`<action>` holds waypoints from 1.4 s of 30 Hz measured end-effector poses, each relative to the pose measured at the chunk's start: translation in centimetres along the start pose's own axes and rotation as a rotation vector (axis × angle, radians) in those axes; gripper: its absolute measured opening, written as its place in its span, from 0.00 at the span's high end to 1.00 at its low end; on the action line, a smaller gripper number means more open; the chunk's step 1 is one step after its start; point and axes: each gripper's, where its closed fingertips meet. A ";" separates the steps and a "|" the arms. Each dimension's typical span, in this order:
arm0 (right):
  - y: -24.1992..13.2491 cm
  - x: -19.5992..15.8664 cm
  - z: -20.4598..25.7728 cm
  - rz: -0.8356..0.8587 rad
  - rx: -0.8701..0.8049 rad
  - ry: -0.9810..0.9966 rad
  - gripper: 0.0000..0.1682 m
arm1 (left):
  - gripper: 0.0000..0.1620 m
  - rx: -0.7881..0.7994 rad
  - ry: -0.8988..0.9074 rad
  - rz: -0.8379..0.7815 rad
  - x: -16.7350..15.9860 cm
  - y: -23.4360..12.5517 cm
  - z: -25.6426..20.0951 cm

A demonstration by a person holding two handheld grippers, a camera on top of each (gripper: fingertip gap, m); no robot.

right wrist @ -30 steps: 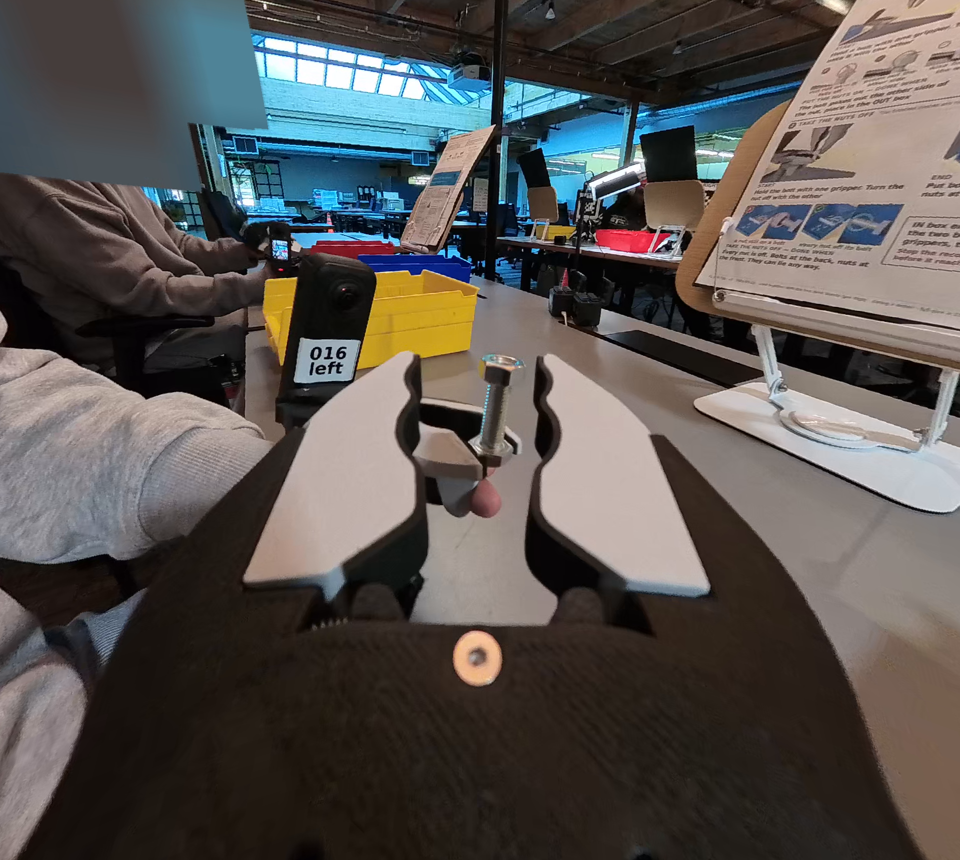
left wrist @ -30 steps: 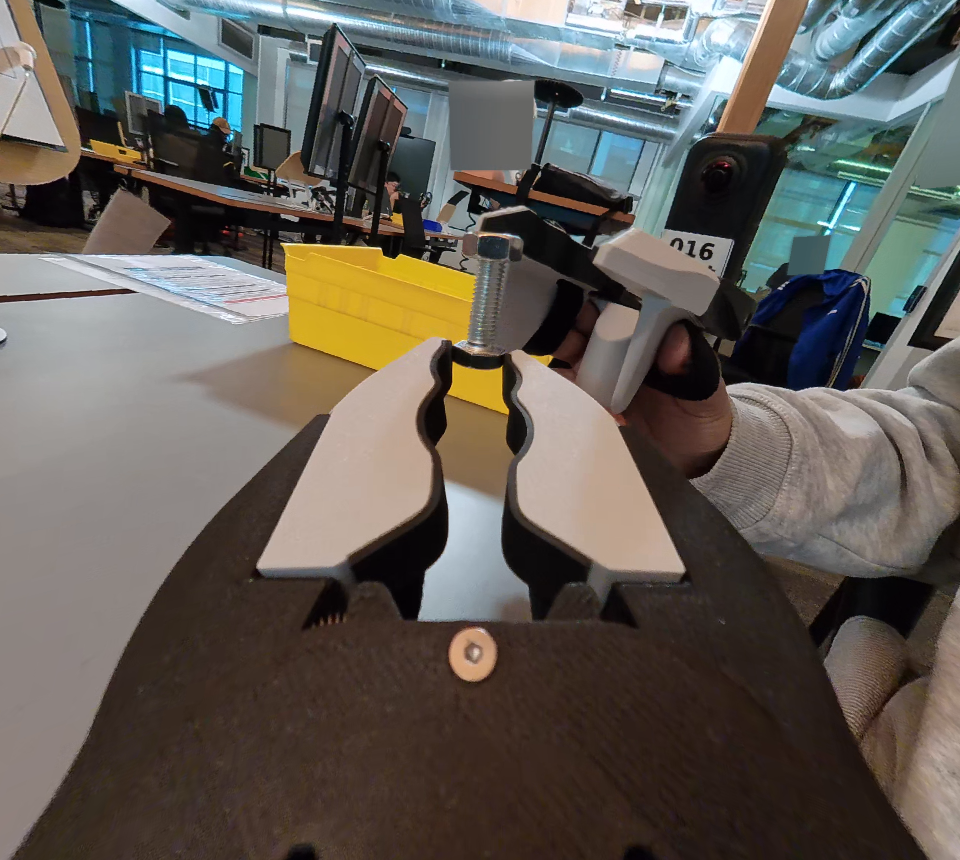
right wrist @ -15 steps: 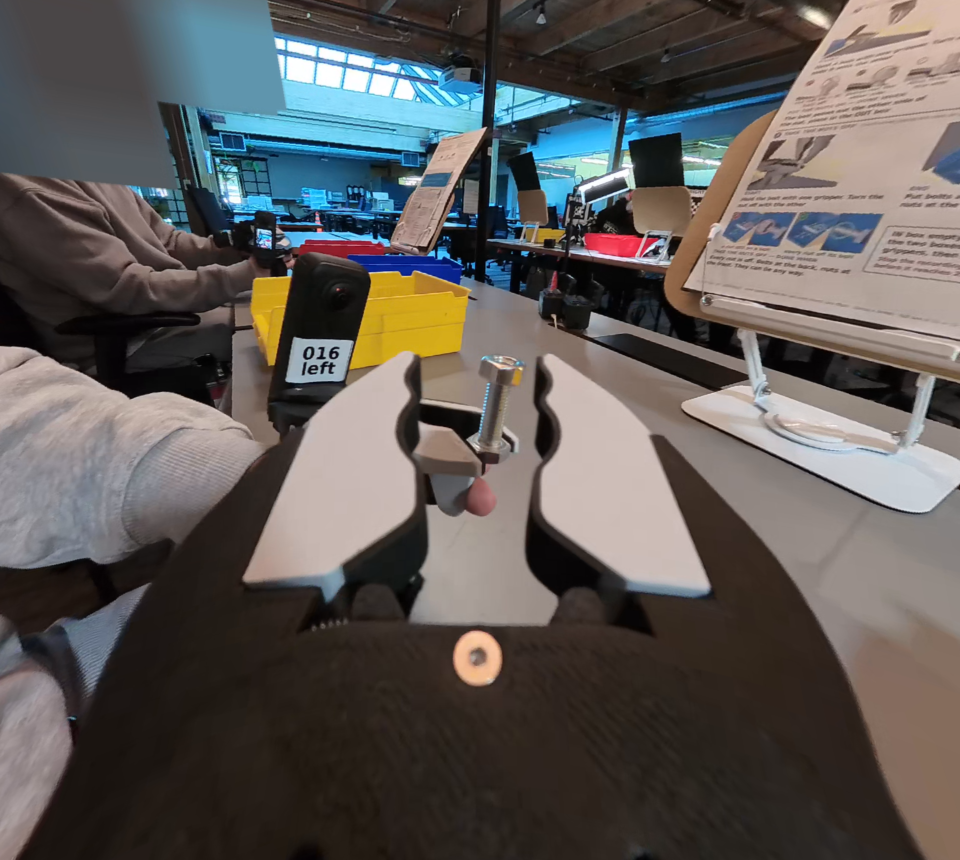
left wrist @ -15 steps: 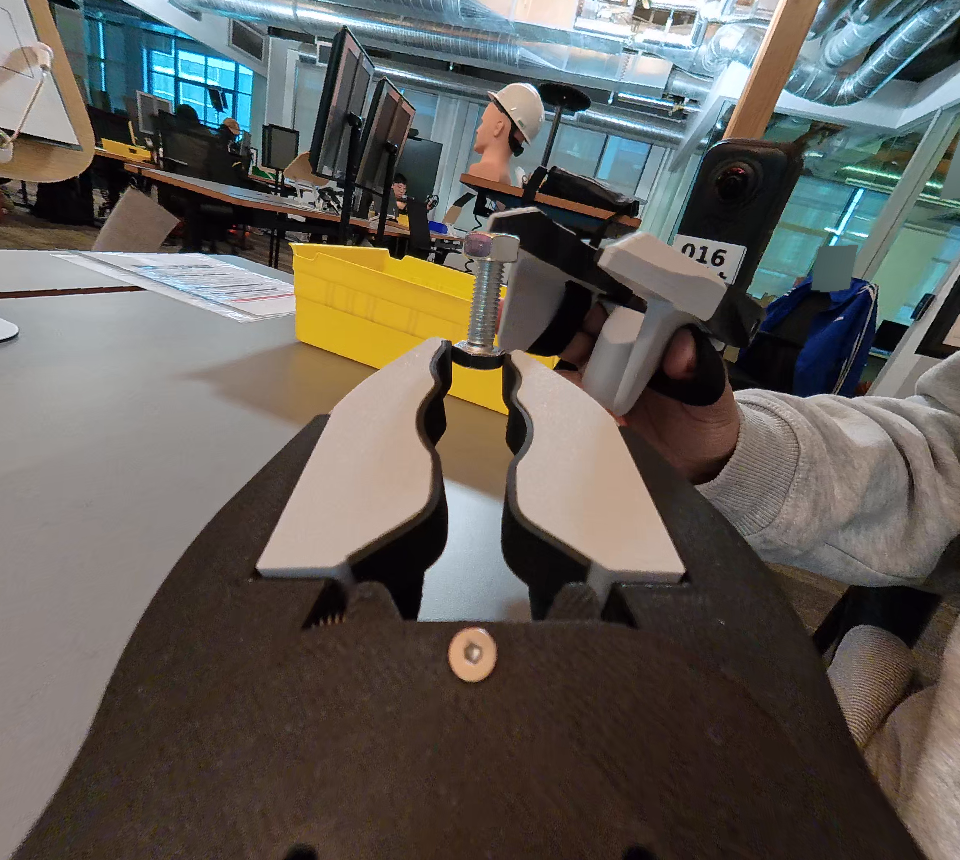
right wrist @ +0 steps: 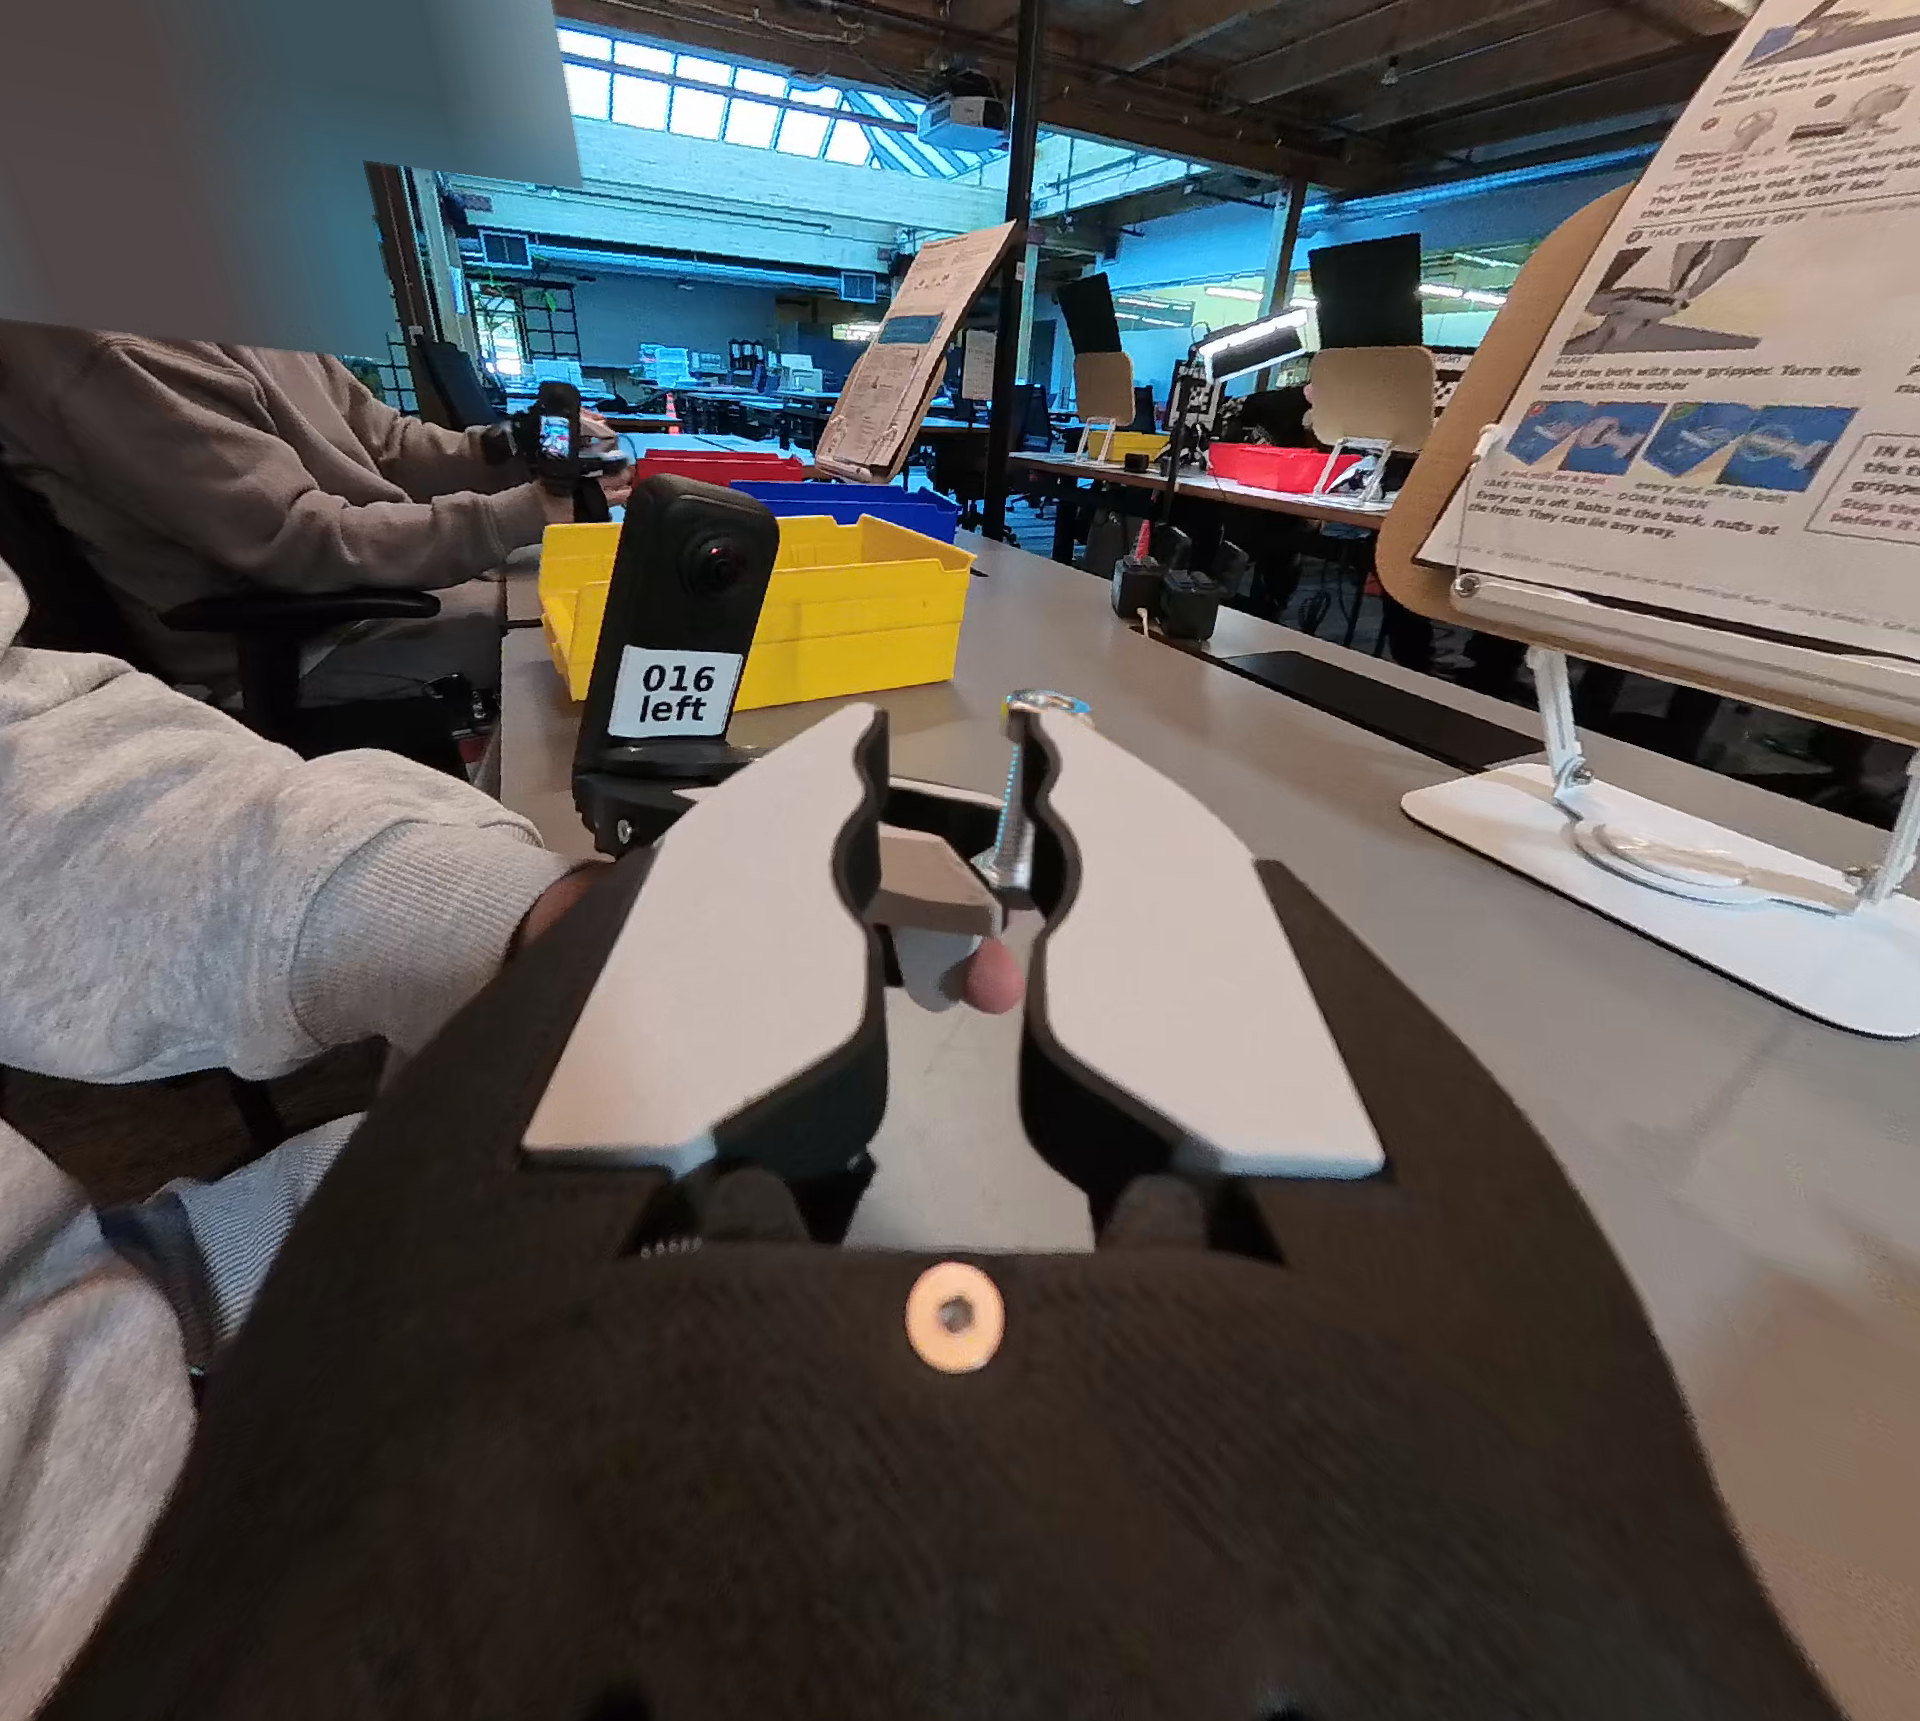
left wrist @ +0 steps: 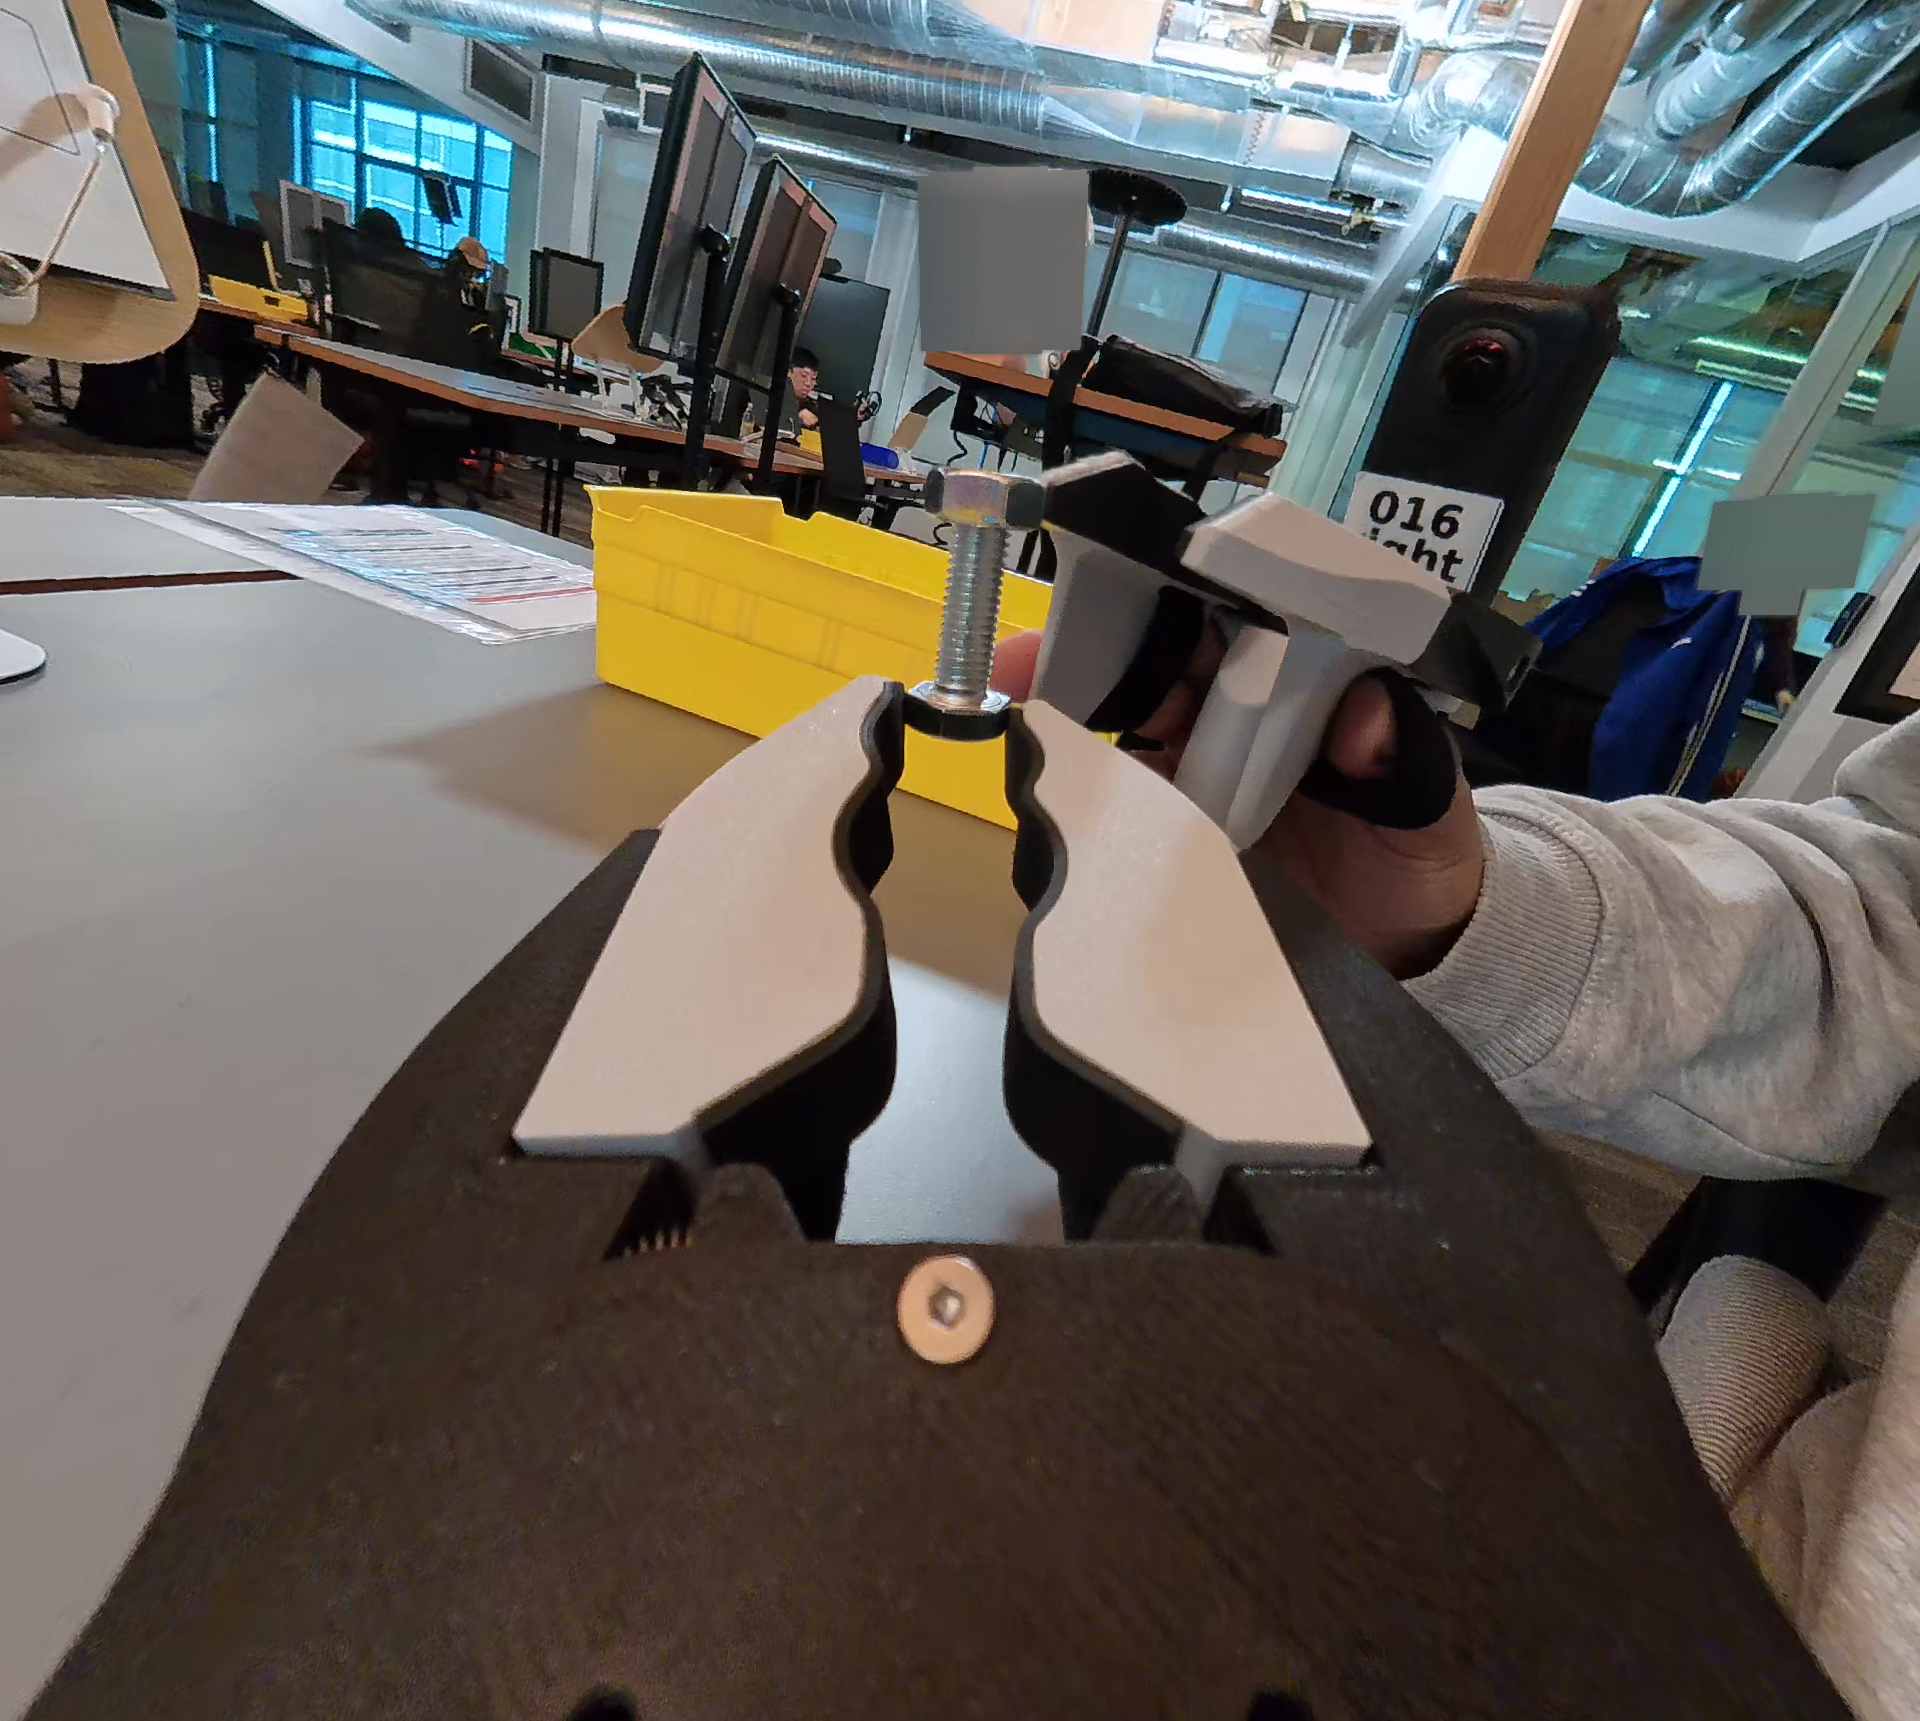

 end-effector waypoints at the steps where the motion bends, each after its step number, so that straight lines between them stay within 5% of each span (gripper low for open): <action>1: 0.0 0.1 -0.1 -0.006 -0.007 -0.005 0.84 | 0.88 -0.001 0.002 0.002 0.0 0.0 0.0; 8: 0.1 0.0 -0.8 -0.016 -0.048 -0.023 0.72 | 0.88 0.000 0.015 0.017 -0.2 0.1 -0.1; 16: 0.1 -0.1 0.0 -0.006 -0.008 -0.024 0.82 | 0.88 0.019 -0.004 0.022 -0.2 0.0 0.4; 29: -0.4 -0.6 -1.7 0.008 -0.086 0.003 0.82 | 0.88 0.013 0.005 0.027 -0.3 0.0 0.3; 42: 0.6 -1.2 -0.6 0.000 -0.030 0.042 0.61 | 0.88 -0.008 0.019 0.088 -0.8 -0.1 -0.2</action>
Point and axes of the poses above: each gripper's, where its closed fingertips meet, y out along the fingers, x out of its top, z = x × y across the jaws, and after that the axes turned 9 degrees about -z, right-handed
